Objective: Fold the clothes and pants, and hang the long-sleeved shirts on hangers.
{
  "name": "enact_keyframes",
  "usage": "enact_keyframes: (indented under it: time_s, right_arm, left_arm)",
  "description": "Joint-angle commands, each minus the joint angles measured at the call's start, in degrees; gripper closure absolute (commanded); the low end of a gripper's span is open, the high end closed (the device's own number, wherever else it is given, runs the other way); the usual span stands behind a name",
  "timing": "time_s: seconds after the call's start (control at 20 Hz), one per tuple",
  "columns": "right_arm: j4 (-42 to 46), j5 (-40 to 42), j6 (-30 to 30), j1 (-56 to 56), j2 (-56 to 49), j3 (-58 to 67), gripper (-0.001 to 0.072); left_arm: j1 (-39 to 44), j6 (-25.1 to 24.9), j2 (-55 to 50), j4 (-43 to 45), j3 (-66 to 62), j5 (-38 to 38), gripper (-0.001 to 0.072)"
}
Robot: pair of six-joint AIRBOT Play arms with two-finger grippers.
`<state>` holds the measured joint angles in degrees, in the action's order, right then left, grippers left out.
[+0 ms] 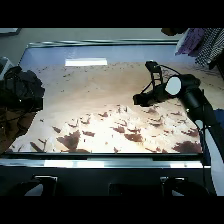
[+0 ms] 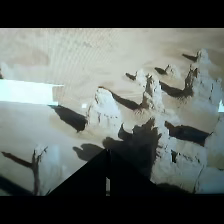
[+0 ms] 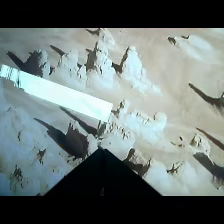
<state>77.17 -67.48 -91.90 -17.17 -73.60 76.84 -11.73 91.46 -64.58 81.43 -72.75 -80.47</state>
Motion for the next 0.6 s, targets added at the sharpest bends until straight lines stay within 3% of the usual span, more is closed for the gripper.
enact_keyframes:
  time_s: [0.0,0.55]
  right_arm:
    - [0.0,0.0,0.0,0.0,0.0,0.0,0.0677]
    - [0.0,2.1,0.0,0.0,0.0,0.0,0.0677]
  left_arm:
    - [0.0,0.0,0.0,0.0,0.0,0.0,0.0686]
    - [0.0,0.0,0.0,0.0,0.0,0.0,0.0687]
